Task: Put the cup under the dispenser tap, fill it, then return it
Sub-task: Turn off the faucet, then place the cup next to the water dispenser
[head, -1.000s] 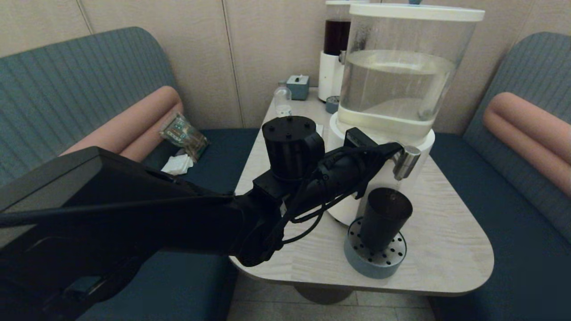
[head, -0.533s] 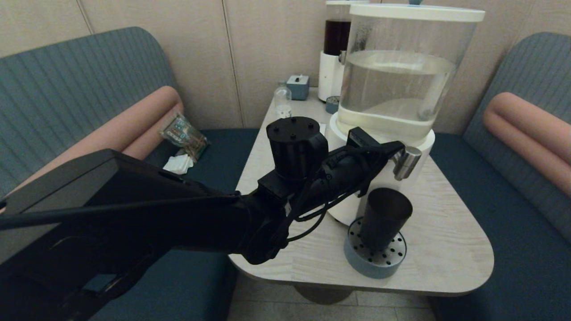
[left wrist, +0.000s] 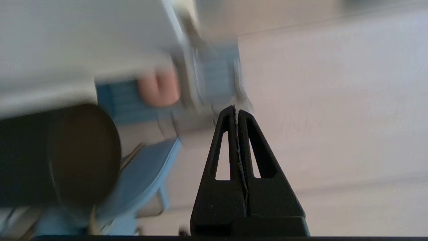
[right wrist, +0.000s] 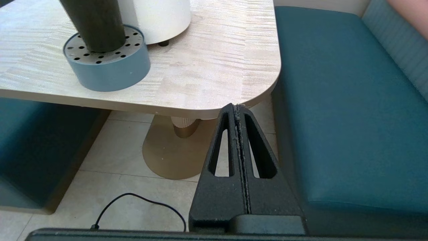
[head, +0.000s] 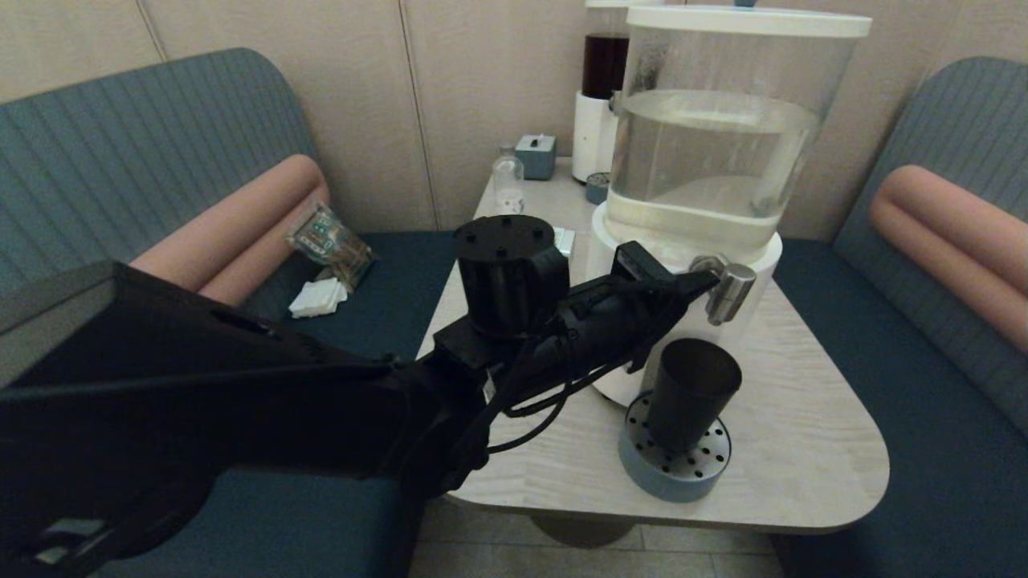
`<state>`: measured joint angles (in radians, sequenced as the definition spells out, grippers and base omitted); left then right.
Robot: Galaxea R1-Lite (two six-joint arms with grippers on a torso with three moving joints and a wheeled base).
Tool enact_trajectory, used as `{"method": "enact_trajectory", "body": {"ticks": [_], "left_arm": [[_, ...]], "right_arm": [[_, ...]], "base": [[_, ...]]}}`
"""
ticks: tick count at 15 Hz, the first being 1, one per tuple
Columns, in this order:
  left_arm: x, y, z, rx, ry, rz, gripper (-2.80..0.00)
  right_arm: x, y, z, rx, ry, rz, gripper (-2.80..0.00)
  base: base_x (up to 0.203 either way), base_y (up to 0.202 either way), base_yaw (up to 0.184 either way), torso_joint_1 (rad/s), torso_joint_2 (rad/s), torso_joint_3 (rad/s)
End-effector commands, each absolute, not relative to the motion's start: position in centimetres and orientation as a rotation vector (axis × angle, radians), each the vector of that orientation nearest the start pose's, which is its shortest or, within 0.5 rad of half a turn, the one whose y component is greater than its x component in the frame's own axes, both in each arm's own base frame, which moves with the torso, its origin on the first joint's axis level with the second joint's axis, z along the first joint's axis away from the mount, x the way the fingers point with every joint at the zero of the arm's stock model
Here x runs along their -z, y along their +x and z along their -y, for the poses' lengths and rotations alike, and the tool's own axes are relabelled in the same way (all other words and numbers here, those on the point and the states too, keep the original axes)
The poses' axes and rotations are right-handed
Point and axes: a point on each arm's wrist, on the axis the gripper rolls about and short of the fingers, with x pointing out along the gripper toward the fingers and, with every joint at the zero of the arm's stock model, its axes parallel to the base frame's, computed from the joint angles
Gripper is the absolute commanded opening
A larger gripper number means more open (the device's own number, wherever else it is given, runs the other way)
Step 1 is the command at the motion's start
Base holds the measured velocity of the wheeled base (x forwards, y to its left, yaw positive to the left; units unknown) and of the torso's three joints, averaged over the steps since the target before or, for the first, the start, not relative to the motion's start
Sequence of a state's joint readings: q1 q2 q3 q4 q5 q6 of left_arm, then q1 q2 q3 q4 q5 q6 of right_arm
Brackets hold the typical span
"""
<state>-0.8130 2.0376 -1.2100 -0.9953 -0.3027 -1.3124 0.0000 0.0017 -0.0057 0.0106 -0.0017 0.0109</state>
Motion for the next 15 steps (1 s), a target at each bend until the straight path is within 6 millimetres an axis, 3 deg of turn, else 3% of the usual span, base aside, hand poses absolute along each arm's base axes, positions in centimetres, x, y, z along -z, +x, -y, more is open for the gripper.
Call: {"method": "enact_trajectory", "body": {"ticks": [1, 3, 7, 10, 12, 13, 15], "left_arm": [[-23.0, 24.7, 27.0, 1.084, -1.16, -0.523, -2.8], [-22.2, 22.4, 24.5, 1.066, -1.047, -0.501, -2.8], [-17.1, 15.7, 17.5, 1.008, -0.666, -0.478, -2.8], [-15.3, 10.9, 12.2, 1.007, -0.422, -0.336, -2.8], [-14.5, 9.0, 10.1, 1.013, -0.304, -0.248, -2.8], [-14.2, 8.2, 9.3, 1.013, -0.278, -0.226, 0.0], [-13.9, 7.9, 9.0, 1.015, -0.237, -0.208, 0.0]], "right_arm": [[-7.6, -2.3, 0.0, 0.002, 0.011, -0.008, -2.8], [-7.6, -2.3, 0.0, 0.002, 0.011, -0.008, -2.8], [-7.6, -2.3, 0.0, 0.002, 0.011, -0.008, -2.8], [-7.6, -2.3, 0.0, 0.002, 0.011, -0.008, -2.8], [-7.6, -2.3, 0.0, 0.002, 0.011, -0.008, -2.8], [-7.6, -2.3, 0.0, 0.002, 0.011, -0.008, -2.8], [-7.6, -2.3, 0.0, 0.002, 0.011, -0.008, -2.8]], "base": [[0.0, 0.0, 0.0, 0.0, 0.0, 0.0], [0.0, 0.0, 0.0, 0.0, 0.0, 0.0], [0.0, 0.0, 0.0, 0.0, 0.0, 0.0], [0.0, 0.0, 0.0, 0.0, 0.0, 0.0], [0.0, 0.0, 0.0, 0.0, 0.0, 0.0], [0.0, 0.0, 0.0, 0.0, 0.0, 0.0], [0.0, 0.0, 0.0, 0.0, 0.0, 0.0]]}}
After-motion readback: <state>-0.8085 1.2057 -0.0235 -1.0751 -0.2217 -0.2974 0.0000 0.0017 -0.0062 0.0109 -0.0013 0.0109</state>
